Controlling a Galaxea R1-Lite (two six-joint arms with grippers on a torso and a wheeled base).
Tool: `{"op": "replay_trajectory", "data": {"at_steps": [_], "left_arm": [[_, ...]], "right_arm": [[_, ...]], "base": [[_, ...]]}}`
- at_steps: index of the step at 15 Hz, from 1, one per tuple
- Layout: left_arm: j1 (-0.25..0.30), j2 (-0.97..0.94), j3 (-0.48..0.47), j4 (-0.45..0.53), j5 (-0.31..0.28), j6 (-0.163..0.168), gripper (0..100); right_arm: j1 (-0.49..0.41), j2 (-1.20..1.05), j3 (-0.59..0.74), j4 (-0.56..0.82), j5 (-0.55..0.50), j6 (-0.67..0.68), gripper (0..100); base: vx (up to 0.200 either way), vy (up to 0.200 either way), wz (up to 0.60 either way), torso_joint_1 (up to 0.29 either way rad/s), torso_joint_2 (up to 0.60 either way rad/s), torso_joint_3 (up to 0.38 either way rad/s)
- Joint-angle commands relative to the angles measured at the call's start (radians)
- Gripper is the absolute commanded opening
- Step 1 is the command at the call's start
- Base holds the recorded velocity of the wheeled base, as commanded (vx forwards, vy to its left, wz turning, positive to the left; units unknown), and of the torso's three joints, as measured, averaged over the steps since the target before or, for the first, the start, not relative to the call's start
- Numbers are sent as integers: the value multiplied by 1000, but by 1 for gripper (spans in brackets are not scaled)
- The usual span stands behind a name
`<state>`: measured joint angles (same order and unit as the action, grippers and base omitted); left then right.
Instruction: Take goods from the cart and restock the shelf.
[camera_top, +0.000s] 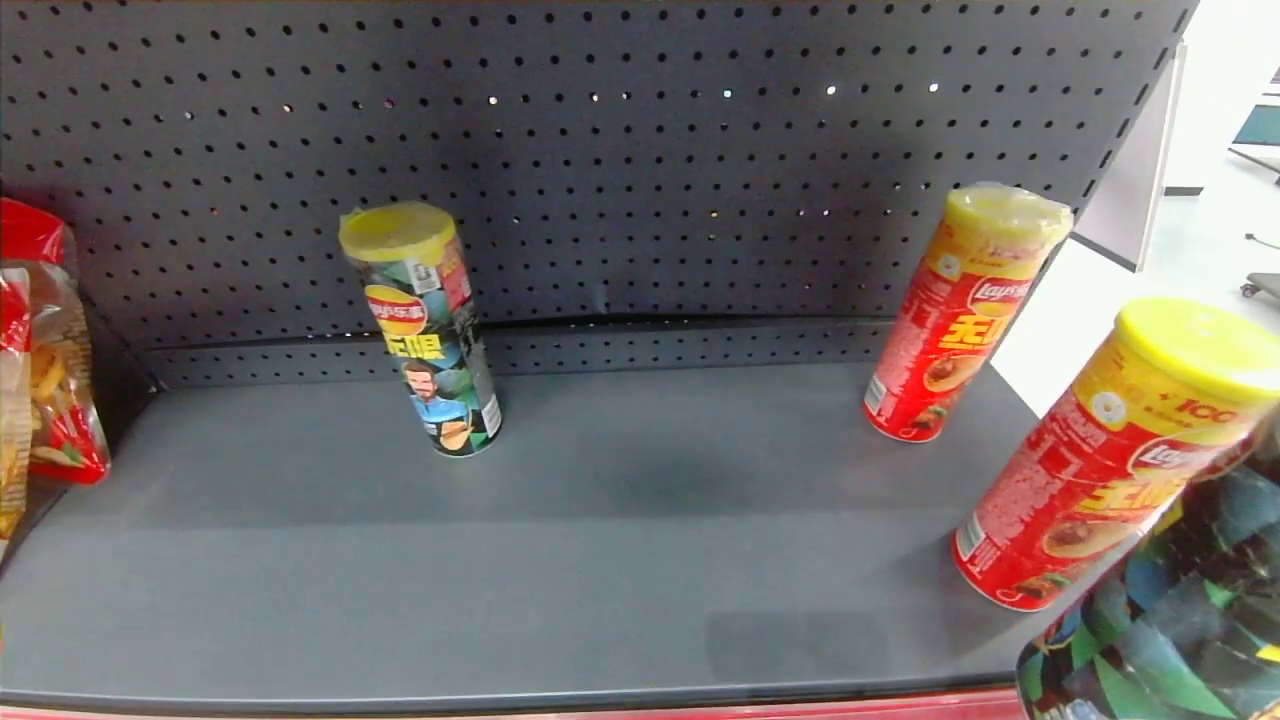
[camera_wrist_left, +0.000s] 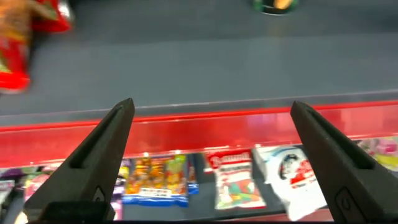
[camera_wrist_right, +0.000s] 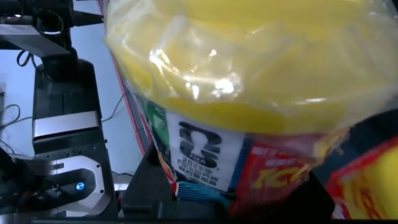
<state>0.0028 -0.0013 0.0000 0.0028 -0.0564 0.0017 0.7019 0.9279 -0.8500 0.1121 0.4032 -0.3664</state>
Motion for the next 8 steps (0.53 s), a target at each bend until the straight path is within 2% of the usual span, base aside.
{"op": "replay_trajectory", "data": {"at_steps": [1, 8], "left_arm": [[0, 1, 0, 0, 0, 0, 100], [0, 1, 0, 0, 0, 0, 100]], "right_arm": [[1, 12, -1, 0, 0, 0, 0], [1, 16, 5, 0, 0, 0, 0]], "base": [[0, 200, 0, -2, 7, 7], [0, 200, 0, 4, 1, 5]]}}
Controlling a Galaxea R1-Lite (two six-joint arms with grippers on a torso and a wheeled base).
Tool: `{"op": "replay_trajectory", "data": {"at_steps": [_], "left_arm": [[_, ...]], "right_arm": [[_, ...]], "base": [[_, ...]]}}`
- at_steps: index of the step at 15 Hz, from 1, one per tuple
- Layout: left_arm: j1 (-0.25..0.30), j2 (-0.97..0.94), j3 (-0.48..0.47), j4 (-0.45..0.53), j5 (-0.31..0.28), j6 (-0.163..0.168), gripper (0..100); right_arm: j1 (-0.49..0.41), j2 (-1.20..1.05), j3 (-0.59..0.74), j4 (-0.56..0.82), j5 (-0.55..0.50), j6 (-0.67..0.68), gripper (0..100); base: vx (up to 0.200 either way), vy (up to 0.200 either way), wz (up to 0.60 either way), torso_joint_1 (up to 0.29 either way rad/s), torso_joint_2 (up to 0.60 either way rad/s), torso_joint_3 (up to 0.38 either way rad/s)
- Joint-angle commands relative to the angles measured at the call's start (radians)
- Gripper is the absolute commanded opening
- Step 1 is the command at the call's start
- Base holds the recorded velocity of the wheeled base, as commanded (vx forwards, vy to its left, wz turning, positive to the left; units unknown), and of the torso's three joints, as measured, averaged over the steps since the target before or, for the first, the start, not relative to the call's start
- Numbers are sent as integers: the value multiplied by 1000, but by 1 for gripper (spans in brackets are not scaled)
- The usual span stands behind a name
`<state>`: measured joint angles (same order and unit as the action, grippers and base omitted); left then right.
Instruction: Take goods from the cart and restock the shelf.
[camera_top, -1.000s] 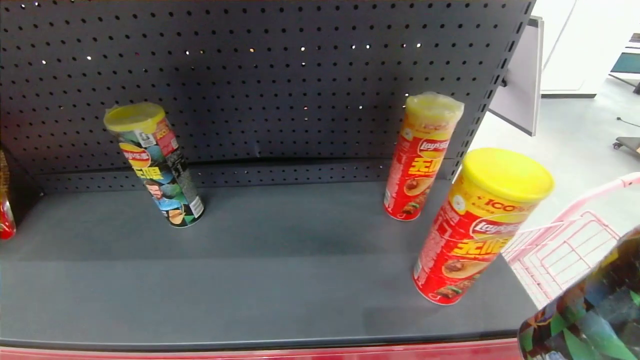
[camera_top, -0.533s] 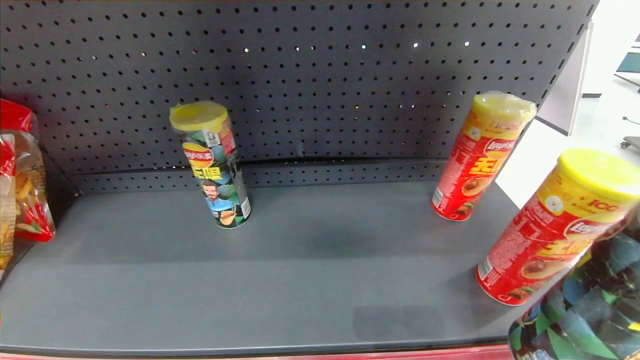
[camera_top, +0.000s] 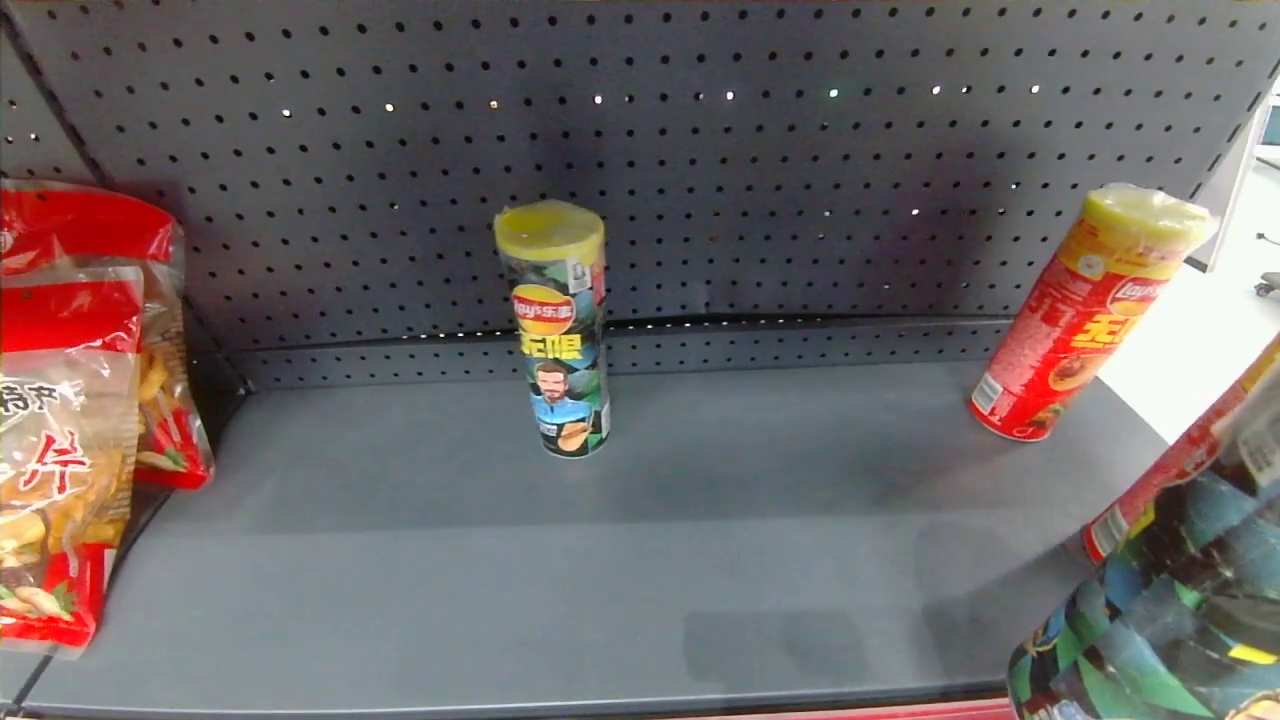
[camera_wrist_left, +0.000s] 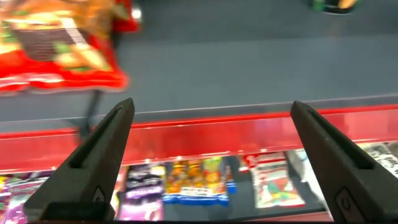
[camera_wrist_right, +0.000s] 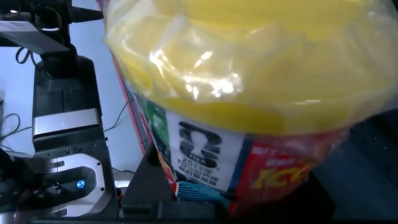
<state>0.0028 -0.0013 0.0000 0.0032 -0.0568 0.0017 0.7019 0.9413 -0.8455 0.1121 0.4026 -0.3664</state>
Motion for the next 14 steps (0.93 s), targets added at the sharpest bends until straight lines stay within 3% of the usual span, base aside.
{"op": "replay_trajectory", "data": {"at_steps": [1, 3, 14], "left_arm": [[0, 1, 0, 0, 0, 0, 100], [0, 1, 0, 0, 0, 0, 100], [0, 1, 0, 0, 0, -2, 100]], "right_arm": [[1, 1, 0, 0, 1, 0, 0], [1, 1, 2, 0, 1, 0, 0], [1, -9, 5, 1, 1, 0, 0]], "base": [[0, 200, 0, 2, -2, 7], [0, 200, 0, 2, 5, 2], [0, 0, 0, 0, 0, 0]]}}
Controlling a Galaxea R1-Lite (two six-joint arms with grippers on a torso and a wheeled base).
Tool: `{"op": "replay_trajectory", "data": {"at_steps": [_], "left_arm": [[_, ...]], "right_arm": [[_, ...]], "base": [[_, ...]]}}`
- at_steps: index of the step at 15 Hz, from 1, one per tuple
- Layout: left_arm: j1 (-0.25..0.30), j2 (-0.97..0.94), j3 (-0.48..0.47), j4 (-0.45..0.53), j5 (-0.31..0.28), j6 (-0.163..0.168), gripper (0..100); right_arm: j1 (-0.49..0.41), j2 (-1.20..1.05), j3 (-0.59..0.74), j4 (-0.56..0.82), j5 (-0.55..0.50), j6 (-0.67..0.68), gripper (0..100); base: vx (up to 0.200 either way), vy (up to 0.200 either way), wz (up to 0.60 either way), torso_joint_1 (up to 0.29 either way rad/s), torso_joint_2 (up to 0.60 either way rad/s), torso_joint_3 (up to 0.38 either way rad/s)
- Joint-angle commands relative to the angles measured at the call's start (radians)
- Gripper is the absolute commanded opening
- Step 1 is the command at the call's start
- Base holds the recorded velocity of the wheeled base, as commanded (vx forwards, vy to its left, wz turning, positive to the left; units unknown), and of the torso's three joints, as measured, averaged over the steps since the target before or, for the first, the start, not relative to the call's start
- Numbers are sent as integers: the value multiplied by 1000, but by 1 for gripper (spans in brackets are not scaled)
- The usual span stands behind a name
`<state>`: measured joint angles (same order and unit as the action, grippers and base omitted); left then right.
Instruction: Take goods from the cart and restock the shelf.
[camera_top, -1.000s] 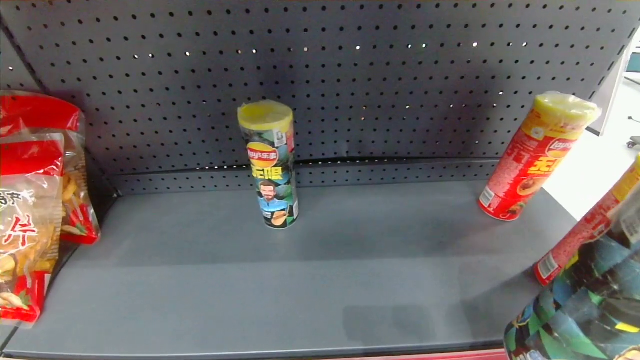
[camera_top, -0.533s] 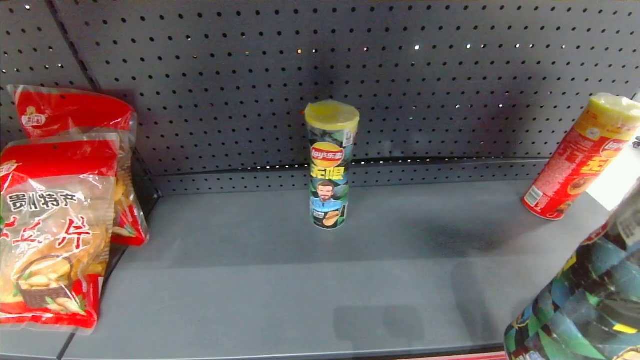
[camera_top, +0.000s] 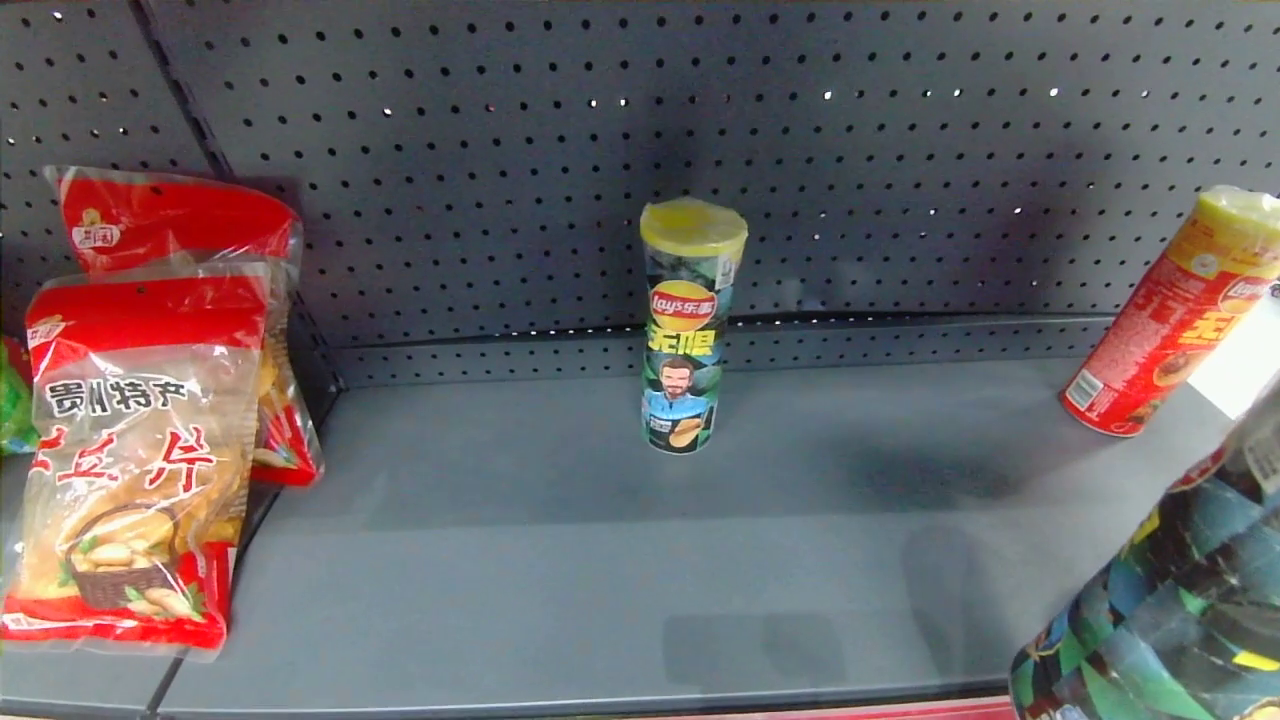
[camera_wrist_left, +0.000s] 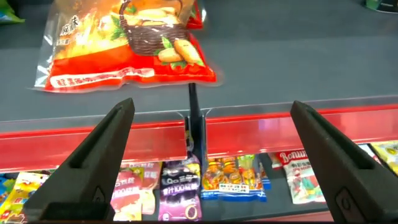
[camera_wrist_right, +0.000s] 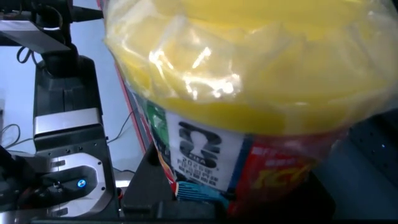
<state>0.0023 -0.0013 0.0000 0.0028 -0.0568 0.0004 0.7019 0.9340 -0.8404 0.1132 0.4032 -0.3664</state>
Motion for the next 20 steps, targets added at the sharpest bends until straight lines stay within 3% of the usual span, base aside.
{"op": "replay_trajectory", "data": {"at_steps": [1, 3, 6, 7, 8, 9, 10, 11, 12, 13, 14, 15, 16, 18, 19, 20], "left_arm": [[1, 1, 0, 0, 0, 0, 100], [2, 1, 0, 0, 0, 1, 100], [1, 1, 0, -3, -40, 30, 100], [1, 12, -77, -50, -54, 43, 100], [4, 156, -324, -113, -80, 44, 100], [4, 247, -476, -92, -132, 41, 100], [-1, 285, -560, -38, -198, 36, 100], [-36, 277, -525, 120, -371, 53, 100], [-45, 239, -468, 181, -462, 66, 100], [-45, 199, -397, 197, -531, 104, 100], [-53, 199, -371, 197, -563, 112, 100], [-81, 204, -333, 200, -669, 90, 100], [-116, 198, -311, 194, -750, 36, 100], [-140, 199, -321, 172, -775, -112, 100], [-140, 202, -322, 152, -773, -142, 100], [-139, 201, -322, 114, -756, -223, 100]], "right_arm": [[1, -1, 1, 0, 0, 0, 0], [1, -3, 14, -3, -1, 0, 0], [1, -8, 23, -4, 0, 0, 0], [1, -4, 20, -4, 0, 0, 0], [1, -4, 21, -4, 0, -2, 0], [1, 0, 21, -6, -1, -2, 0], [1, -1, 24, -6, -1, -2, 0], [1, -4, 23, -6, -1, -2, 0], [1, -8, 24, -6, -1, -2, 0], [-1, -12, 26, -4, -1, -2, 0], [-1, -11, 24, -6, -1, -2, 0], [-1, -11, 23, -4, -1, -2, 0], [-1, -11, 23, -4, -1, -2, 0], [-1, -9, 17, -6, -1, -2, 0], [-1, -6, 17, -6, -1, -2, 0], [-1, 0, 12, -7, -1, -2, 0]], "base": [[0, 0, 0, 0, 0, 0], [0, 0, 0, 0, 0, 0], [0, 0, 0, 0, 0, 0], [0, 0, 0, 0, 0, 0], [0, 0, 0, 0, 0, 0], [0, 0, 0, 0, 0, 0], [0, 0, 0, 0, 0, 0], [0, 0, 0, 0, 0, 0], [0, 0, 0, 0, 0, 0], [0, 0, 0, 0, 0, 0], [0, 0, 0, 0, 0, 0], [0, 0, 0, 0, 0, 0], [0, 0, 0, 0, 0, 0], [0, 0, 0, 0, 0, 0], [0, 0, 0, 0, 0, 0], [0, 0, 0, 0, 0, 0]]}}
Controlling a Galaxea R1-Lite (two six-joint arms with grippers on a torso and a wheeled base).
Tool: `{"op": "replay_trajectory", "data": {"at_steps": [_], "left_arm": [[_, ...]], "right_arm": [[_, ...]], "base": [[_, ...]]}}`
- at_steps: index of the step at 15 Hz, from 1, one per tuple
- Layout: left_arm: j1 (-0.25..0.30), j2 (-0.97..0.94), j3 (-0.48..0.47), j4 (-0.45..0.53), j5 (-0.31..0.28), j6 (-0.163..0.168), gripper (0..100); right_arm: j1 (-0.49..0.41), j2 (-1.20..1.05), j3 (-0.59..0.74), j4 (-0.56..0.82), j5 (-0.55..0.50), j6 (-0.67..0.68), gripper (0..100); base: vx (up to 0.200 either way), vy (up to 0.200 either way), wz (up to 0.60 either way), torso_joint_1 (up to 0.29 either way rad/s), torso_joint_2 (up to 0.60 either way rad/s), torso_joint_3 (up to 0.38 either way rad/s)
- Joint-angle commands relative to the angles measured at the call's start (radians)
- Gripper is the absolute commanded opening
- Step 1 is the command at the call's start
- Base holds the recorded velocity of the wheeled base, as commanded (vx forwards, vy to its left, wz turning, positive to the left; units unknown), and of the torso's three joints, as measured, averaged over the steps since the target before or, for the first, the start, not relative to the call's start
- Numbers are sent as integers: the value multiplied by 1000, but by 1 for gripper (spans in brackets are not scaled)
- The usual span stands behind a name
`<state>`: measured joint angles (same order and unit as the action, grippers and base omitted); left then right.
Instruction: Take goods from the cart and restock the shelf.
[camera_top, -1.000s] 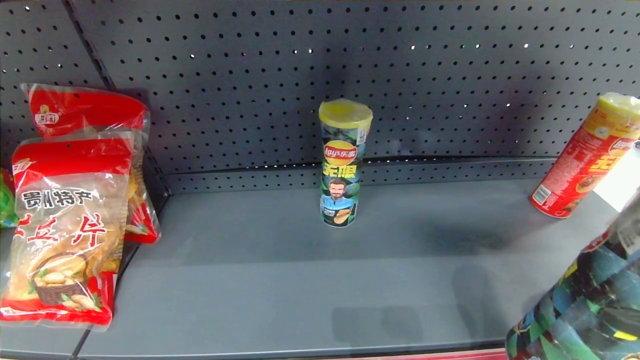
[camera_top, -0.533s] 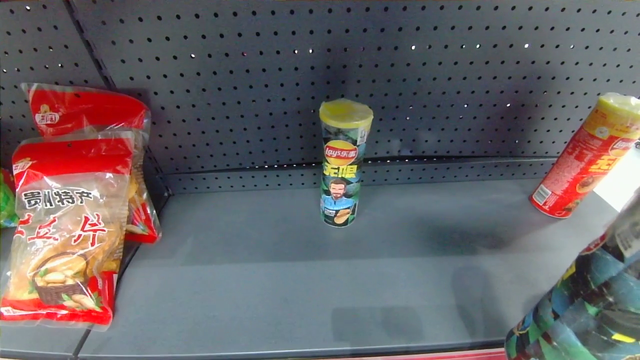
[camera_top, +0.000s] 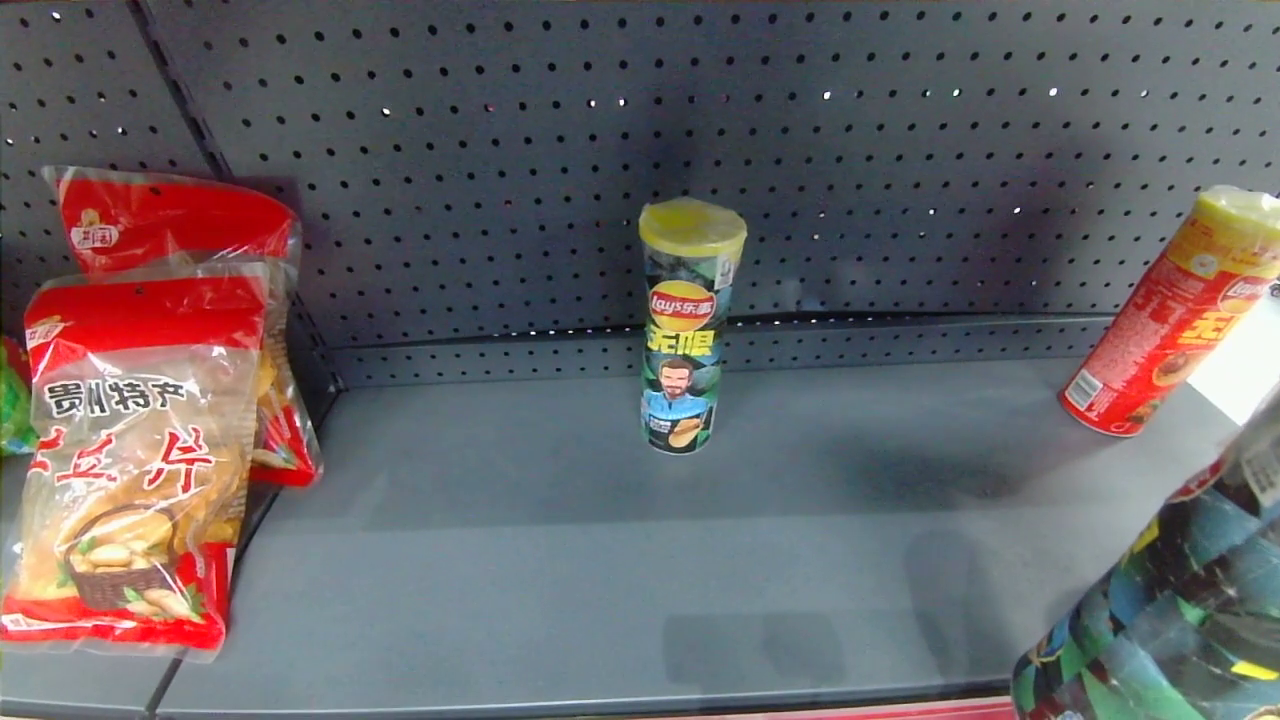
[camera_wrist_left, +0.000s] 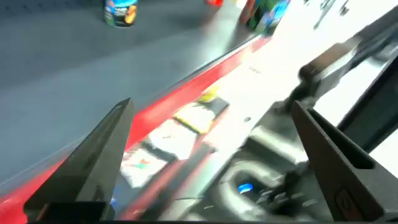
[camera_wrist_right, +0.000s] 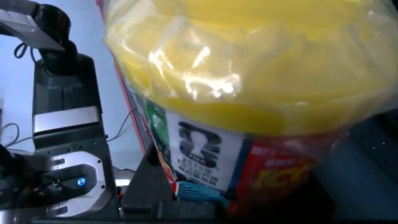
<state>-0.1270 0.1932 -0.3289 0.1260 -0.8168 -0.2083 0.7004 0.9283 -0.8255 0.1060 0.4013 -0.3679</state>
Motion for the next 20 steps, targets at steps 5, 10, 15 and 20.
{"op": "replay_trajectory", "data": {"at_steps": [5, 10, 15, 20], "left_arm": [[6, 227, -10, -163, 304, 221, 100], [-146, 402, 2, -207, 367, 300, 100], [-310, 632, -58, -284, 519, 310, 100], [-425, 851, -140, -387, 653, 297, 100]], "right_arm": [[2, -3, 2, 1, 1, 0, 0], [4, 7, 14, 1, 1, 0, 0], [4, 23, 9, 3, 1, 0, 0], [2, 23, 17, 4, 1, 1, 0]], "base": [[0, 0, 0, 0, 0, 0], [0, 0, 0, 0, 0, 0], [0, 0, 0, 0, 0, 0], [0, 0, 0, 0, 0, 0]]}}
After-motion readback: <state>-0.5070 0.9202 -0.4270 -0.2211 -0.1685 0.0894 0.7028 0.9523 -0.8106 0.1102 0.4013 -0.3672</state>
